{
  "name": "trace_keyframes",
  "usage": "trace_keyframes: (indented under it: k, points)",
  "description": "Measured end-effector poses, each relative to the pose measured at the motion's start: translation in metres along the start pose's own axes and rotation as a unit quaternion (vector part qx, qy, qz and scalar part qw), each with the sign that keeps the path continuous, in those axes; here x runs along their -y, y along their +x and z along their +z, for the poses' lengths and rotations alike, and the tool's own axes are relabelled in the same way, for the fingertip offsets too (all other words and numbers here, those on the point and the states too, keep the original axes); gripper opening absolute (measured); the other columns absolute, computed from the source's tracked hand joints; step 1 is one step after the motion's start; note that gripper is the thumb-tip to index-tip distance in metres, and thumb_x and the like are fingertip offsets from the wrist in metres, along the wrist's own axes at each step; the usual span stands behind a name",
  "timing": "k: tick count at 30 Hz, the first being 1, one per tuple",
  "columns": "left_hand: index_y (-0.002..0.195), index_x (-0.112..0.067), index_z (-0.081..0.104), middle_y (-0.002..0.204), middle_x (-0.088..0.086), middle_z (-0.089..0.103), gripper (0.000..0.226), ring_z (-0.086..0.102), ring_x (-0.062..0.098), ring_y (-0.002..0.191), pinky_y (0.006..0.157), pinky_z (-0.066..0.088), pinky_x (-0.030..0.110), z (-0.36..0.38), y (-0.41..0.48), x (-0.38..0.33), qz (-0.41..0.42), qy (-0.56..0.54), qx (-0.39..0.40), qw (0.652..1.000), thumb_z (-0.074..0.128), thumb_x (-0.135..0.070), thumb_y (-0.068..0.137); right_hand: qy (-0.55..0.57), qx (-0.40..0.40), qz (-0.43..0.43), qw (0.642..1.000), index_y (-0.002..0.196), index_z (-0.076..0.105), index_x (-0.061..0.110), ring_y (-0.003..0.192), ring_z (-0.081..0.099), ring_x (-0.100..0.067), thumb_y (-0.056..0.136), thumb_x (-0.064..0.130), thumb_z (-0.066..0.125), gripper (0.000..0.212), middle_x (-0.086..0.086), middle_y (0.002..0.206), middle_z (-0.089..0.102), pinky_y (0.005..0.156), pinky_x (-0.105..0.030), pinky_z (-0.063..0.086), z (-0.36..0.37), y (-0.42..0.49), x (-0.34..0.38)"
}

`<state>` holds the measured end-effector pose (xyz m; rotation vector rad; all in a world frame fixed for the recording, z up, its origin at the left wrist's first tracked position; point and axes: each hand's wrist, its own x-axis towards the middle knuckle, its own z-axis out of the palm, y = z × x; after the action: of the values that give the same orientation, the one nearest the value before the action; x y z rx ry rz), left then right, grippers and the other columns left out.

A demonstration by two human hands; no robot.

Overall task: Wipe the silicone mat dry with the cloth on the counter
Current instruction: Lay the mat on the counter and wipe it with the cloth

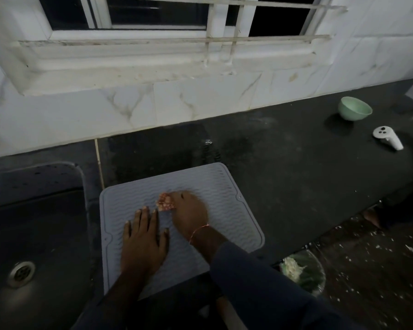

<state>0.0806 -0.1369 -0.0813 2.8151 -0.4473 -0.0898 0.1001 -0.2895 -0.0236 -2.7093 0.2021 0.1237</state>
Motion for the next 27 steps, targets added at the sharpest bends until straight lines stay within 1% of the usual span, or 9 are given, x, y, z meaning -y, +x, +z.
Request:
trace_keyframes:
  k: [4,6,11,14,16,19,21,23,27]
  points:
    - [0.153,-0.017,0.019,0.161,0.008,0.012,0.074,0.004,0.022,0.149,0.120,0.001,0.047,0.000,-0.002,0.002,0.007,-0.007,0.002,1.000,0.011,-0.059,0.092,-0.001,0.025,-0.022,0.999,0.127,0.054,0.031,0.107,0.058,-0.023,0.100,0.043,0.040,0.033,-0.003,0.119,0.060,0.092,-0.041,0.046,-0.021,-0.004,-0.029]
    - [0.154,-0.019,0.016,0.161,0.008,0.010,0.074,0.002,0.021,0.149,0.120,0.001,0.047,0.000,-0.002,0.004,0.013,-0.012,0.003,1.000,0.010,-0.059,0.092,-0.018,-0.004,0.057,0.998,0.114,0.061,0.030,0.099,0.063,-0.023,0.098,0.051,0.038,0.035,-0.001,0.108,0.066,0.085,-0.036,0.047,-0.045,0.008,-0.071]
    - [0.153,-0.016,0.023,0.161,0.010,0.016,0.074,0.009,0.024,0.149,0.120,0.006,0.050,-0.002,-0.002,0.000,0.009,-0.012,-0.005,1.000,0.013,-0.057,0.093,-0.039,-0.053,0.303,0.951,0.105,0.066,0.019,0.099,0.065,-0.033,0.095,0.054,0.044,0.042,-0.010,0.108,0.069,0.077,-0.036,0.047,-0.095,0.021,-0.151]
    - [0.153,-0.017,0.022,0.161,0.010,0.015,0.072,0.008,0.023,0.149,0.119,0.005,0.050,-0.002,-0.001,0.000,0.010,-0.008,-0.003,1.000,0.016,-0.057,0.093,0.097,-0.075,0.230,0.965,0.118,0.056,0.025,0.106,0.062,-0.033,0.097,0.056,0.038,0.041,-0.010,0.115,0.065,0.087,-0.037,0.045,-0.085,0.014,-0.106]
    - [0.153,-0.018,0.023,0.161,0.009,0.015,0.072,0.008,0.023,0.149,0.119,0.005,0.049,-0.001,-0.001,-0.001,0.005,-0.010,0.001,1.000,0.017,-0.058,0.092,0.156,-0.062,0.079,0.983,0.117,0.053,0.034,0.098,0.062,-0.016,0.098,0.051,0.042,0.028,0.003,0.109,0.064,0.088,-0.036,0.048,-0.059,0.005,-0.056]
    - [0.152,-0.018,0.025,0.159,0.010,0.021,0.071,0.013,0.024,0.148,0.119,0.009,0.051,0.000,0.000,-0.001,0.002,0.000,-0.004,1.000,0.021,-0.057,0.093,0.070,0.012,-0.070,0.995,0.128,0.052,0.034,0.103,0.056,-0.017,0.099,0.036,0.046,0.030,-0.001,0.119,0.057,0.090,-0.039,0.048,-0.011,-0.006,0.002]
    - [0.150,-0.017,0.027,0.158,0.011,0.025,0.069,0.016,0.026,0.147,0.119,0.011,0.052,0.000,0.000,0.000,0.006,0.007,-0.002,1.000,0.023,-0.056,0.094,-0.002,0.033,-0.078,0.996,0.136,0.047,0.028,0.108,0.053,-0.028,0.099,0.029,0.048,0.037,-0.009,0.126,0.050,0.090,-0.044,0.047,0.005,-0.007,0.007]
    - [0.152,-0.018,0.025,0.159,0.009,0.021,0.070,0.013,0.024,0.148,0.119,0.009,0.050,-0.001,0.000,0.000,0.004,0.010,0.000,1.000,0.020,-0.057,0.094,0.008,0.056,-0.065,0.996,0.134,0.047,0.029,0.106,0.054,-0.030,0.098,0.025,0.050,0.036,-0.009,0.122,0.050,0.086,-0.044,0.047,-0.001,-0.003,-0.012]
    - [0.153,-0.021,0.019,0.161,0.006,0.015,0.069,0.007,0.019,0.148,0.120,0.006,0.048,0.000,-0.001,0.001,-0.001,-0.009,-0.004,1.000,0.018,-0.058,0.094,-0.055,0.056,-0.039,0.996,0.138,0.042,0.039,0.097,0.058,-0.028,0.096,0.036,0.050,0.043,-0.008,0.114,0.050,0.083,-0.038,0.046,-0.046,0.018,-0.094]
